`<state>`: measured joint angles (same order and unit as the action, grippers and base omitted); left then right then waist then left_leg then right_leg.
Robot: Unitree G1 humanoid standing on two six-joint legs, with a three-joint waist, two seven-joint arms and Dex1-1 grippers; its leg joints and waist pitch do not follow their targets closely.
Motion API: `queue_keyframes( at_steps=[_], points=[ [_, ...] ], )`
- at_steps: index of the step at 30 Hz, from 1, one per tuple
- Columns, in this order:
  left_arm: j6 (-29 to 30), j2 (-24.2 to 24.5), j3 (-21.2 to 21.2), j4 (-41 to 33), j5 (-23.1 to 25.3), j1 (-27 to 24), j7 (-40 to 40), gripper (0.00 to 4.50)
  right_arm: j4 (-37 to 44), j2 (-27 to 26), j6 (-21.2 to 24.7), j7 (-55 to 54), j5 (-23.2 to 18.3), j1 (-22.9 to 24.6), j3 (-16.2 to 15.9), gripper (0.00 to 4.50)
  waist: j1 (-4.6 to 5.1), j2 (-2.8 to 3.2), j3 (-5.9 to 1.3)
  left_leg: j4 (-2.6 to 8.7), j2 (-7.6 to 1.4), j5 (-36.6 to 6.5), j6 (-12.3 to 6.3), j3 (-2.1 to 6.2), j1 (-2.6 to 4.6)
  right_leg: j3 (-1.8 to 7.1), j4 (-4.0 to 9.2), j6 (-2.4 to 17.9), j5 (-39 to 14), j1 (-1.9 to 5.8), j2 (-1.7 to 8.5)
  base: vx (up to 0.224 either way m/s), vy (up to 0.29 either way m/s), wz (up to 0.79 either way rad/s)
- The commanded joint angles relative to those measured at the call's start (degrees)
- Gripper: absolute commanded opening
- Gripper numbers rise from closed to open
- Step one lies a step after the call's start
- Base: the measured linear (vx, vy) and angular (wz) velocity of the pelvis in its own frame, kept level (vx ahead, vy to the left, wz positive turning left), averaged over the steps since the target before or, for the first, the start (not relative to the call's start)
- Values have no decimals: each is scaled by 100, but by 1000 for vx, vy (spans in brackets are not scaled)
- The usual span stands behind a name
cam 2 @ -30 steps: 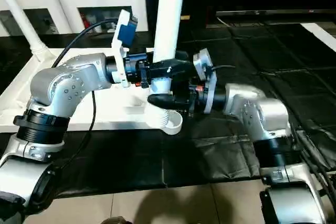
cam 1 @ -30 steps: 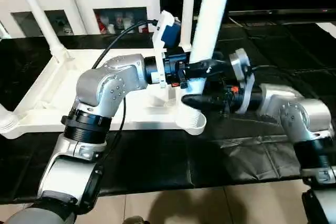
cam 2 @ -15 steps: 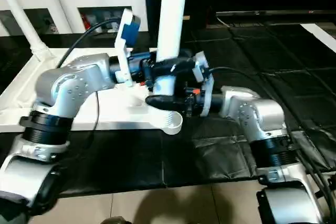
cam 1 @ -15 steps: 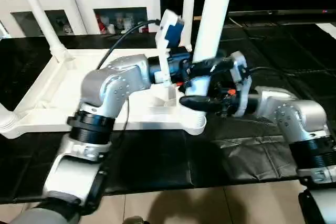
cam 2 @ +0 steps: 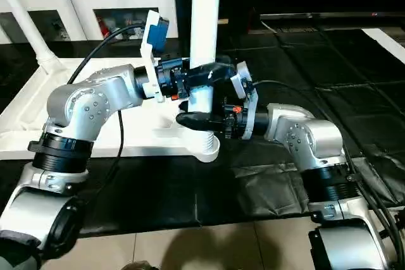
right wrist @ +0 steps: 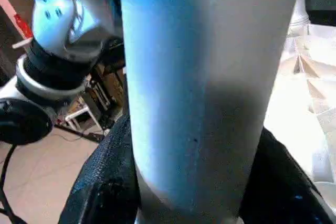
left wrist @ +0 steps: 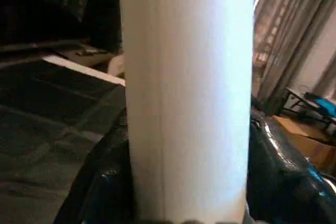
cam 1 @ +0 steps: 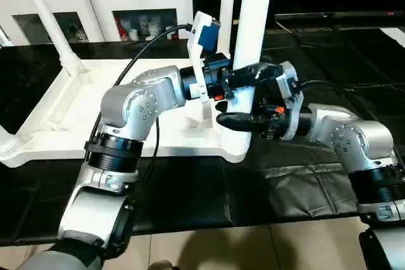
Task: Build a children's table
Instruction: Pick table leg
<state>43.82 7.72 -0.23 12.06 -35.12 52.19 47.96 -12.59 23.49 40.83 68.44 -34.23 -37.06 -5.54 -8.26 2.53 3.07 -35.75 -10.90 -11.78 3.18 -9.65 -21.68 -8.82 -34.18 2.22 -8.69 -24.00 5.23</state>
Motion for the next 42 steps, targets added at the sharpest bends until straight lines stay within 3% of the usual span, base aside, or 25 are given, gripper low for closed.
queue_keyframes(
  at_steps=[1,7,11,18,26,28,32,42],
  points=[
    [-110,-33,45,-29,71,153,-156,300,19,-41,22,-38,45,-25,-85,193,-10,-161,-507,325,-221,-42,-475,61,15,363,378,628,-1475,449,392,0,0,0],
    [-64,-177,358,238,0,315,-612,300,-28,-39,-15,-9,93,-40,-108,193,-23,-131,-517,307,-205,53,-517,57,7,357,370,623,-1388,450,386,0,0,0],
    [27,-211,462,411,-30,402,-826,264,-37,-39,-48,-11,146,-41,-101,193,-26,-126,-522,307,-213,62,-515,67,6,353,359,634,-1375,453,391,0,0,0],
    [-112,-227,520,552,123,450,-1059,192,-65,-29,-212,-54,234,-52,-108,193,-32,-132,-523,303,-206,54,-527,65,6,351,359,642,-1356,457,387,0,0,0],
    [-231,-139,296,366,212,443,-854,180,-106,27,-259,95,359,-88,-208,193,-36,-134,-523,302,-218,75,-569,70,8,351,351,682,-1296,452,393,0,0,0],
    [-229,-143,285,356,211,448,-858,180,-155,28,-201,71,369,-117,-212,249,-34,-134,-522,300,-220,76,-571,70,6,353,346,684,-1302,453,389,0,0,0],
    [-201,-136,209,314,219,444,-792,180,-385,1,-211,-21,430,-250,-178,283,-19,-146,-511,303,-207,-8,-535,59,4,351,373,640,-1454,458,393,0,0,0],
    [-195,-46,41,222,230,408,-570,180,-489,52,-21,74,355,-333,-131,292,-30,-138,-519,301,-224,65,-563,67,7,357,342,702,-1318,452,394,0,0,0]
  ],
)
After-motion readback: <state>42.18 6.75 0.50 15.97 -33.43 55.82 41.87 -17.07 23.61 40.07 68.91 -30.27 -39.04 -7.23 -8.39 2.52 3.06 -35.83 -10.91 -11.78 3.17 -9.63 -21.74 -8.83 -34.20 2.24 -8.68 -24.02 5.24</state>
